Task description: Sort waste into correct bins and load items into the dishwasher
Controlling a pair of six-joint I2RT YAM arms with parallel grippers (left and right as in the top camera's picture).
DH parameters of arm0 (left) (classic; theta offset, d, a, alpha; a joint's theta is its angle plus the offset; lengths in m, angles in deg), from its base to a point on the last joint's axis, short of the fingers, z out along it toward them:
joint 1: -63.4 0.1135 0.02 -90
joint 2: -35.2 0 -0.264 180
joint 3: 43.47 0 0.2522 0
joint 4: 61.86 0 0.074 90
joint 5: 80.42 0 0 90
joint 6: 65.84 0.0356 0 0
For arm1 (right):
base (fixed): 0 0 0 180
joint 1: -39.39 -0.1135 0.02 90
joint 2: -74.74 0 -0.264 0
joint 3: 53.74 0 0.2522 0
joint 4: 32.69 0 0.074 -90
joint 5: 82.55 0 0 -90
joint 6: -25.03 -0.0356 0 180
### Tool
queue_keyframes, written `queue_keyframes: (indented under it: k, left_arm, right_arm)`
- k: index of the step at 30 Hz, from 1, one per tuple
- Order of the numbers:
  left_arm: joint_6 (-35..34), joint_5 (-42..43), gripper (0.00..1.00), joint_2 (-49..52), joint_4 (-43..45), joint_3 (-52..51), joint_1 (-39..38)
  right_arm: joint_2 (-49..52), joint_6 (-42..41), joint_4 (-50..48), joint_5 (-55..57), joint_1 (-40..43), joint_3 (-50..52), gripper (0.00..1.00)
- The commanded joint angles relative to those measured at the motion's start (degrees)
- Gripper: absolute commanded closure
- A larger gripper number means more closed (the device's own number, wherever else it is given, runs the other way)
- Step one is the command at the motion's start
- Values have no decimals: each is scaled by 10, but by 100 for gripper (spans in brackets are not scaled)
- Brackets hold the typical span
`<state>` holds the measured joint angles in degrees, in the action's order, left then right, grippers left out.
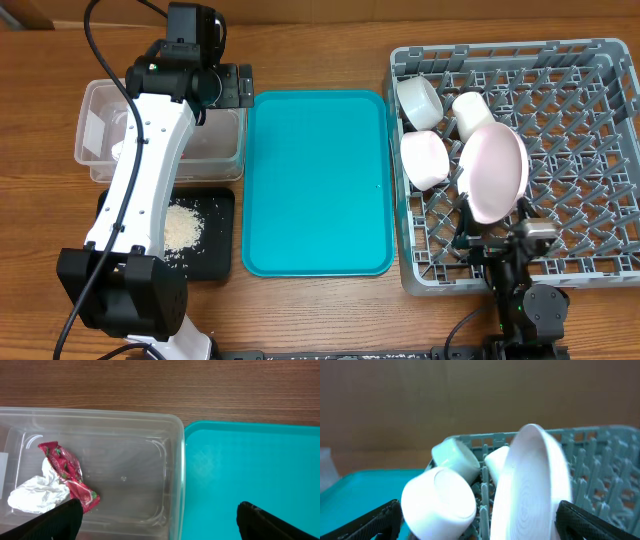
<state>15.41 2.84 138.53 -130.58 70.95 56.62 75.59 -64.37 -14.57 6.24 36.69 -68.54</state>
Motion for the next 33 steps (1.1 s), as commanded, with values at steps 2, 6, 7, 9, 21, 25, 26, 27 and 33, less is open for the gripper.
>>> queue_keyframes:
  k: [2, 6, 7, 9, 21, 25, 26, 27, 33]
  left_arm:
    - [4, -7, 0, 6, -1, 7, -4]
    - [4, -7, 0, 6, -1, 7, -4]
    - [4, -7, 0, 6, -1, 7, -4]
    - [4, -7, 0, 6, -1, 7, -4]
    - [4, -7, 0, 6, -1, 7, -4]
    - [4, -7, 0, 6, -1, 7, -4]
    - [4, -7, 0, 6, -1, 7, -4]
    - [4, -7, 0, 6, -1, 7, -4]
    - [4, -7, 0, 6, -1, 7, -4]
  right_arm:
    - [-7, 102, 0, -35, 2, 6, 0]
    - [-7, 101, 0, -34, 2, 6, 0]
    - [-7, 101, 0, -34, 2, 6, 0]
    - [-7, 96, 0, -35, 2, 6, 0]
    - [-7, 37, 2, -5, 2, 6, 0]
    - [-7, 36, 1, -2, 2, 6, 0]
    - [-7, 30, 1, 3, 2, 6, 0]
    - [-7, 9, 1, 19, 2, 6, 0]
    - [-7, -33, 1, 47, 2, 6, 0]
